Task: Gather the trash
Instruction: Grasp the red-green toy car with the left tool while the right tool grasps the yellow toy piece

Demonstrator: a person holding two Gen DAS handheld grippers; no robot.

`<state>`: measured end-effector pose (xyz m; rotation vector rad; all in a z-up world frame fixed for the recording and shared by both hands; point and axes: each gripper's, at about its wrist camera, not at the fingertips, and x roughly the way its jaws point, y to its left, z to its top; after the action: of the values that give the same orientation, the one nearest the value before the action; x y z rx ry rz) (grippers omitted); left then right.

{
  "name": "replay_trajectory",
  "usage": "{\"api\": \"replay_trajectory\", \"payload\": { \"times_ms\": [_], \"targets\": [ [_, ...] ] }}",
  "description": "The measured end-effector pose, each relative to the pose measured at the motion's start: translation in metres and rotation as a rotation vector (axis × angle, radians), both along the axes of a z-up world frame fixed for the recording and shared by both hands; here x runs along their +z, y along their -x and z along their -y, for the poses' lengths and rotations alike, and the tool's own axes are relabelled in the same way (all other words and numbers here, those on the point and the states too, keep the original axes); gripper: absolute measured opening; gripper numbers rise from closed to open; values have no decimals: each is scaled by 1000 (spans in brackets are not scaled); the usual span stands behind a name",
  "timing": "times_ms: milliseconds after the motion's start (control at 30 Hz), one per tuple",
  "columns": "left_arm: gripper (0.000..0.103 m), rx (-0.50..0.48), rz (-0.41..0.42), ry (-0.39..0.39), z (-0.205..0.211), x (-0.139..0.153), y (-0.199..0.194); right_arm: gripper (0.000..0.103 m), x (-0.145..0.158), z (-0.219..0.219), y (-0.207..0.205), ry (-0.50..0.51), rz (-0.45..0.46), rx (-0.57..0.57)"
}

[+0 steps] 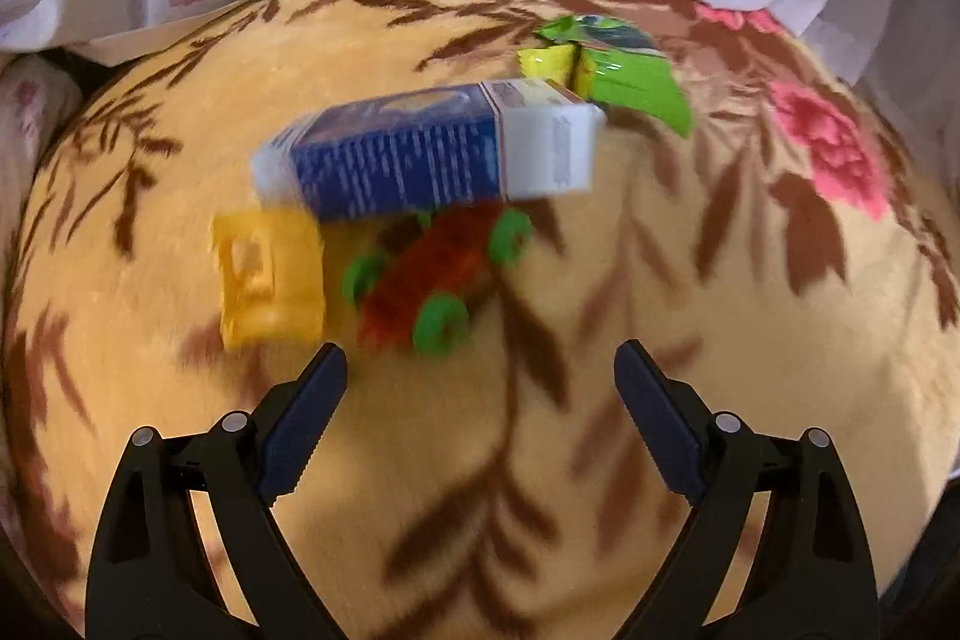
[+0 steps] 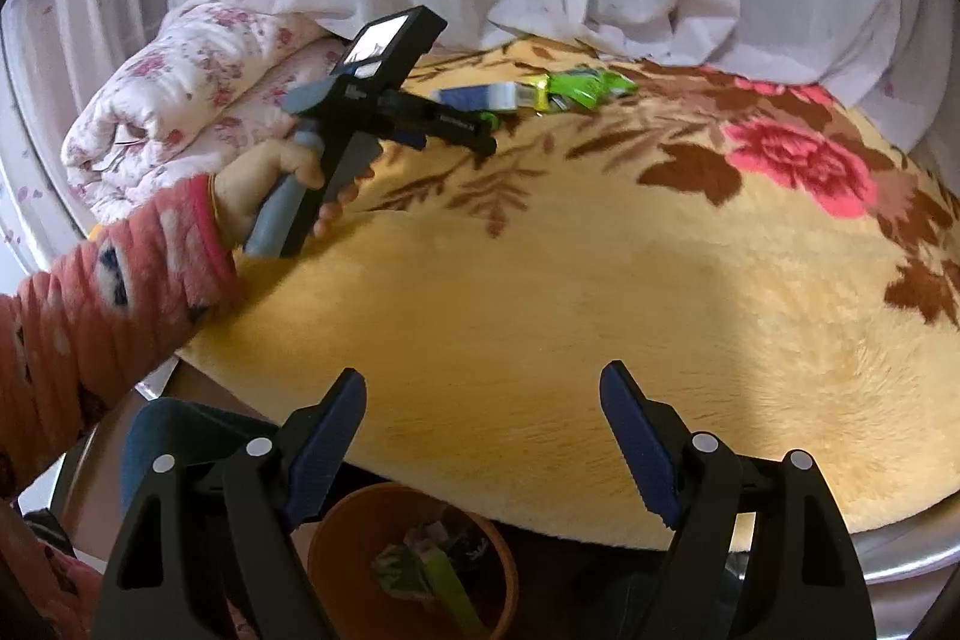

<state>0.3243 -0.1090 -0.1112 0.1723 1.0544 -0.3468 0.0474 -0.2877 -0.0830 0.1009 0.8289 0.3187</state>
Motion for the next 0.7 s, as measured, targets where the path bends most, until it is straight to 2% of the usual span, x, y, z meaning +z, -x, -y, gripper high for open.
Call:
{"api": "replay_trajectory", "payload": {
  "times_ms": [100,133,167,200,267,533,700],
  "targets": [
    [87,7,-12,-26,3,-3,-17,79,-5,4,-6,-8,-14,-9],
    [81,12,-15,-28,3,-4,-21,79,-6,5,-9,-11,-17,-10],
    [68,20,-15,-36,3,-3,-23,79,-7,6,-10,-13,-17,-10],
    [62,32,-12,-47,2,-3,-27,79,-7,6,-11,-13,-15,-10],
    [43,50,-24,-20,-3,1,-30,79,-6,6,-11,-13,-12,-8],
    [42,45,-84,78,-22,15,-14,79,3,5,-5,-15,17,-9],
    [42,-18,-77,134,-31,28,30,79,10,3,2,-12,38,-7]
  ]
}}
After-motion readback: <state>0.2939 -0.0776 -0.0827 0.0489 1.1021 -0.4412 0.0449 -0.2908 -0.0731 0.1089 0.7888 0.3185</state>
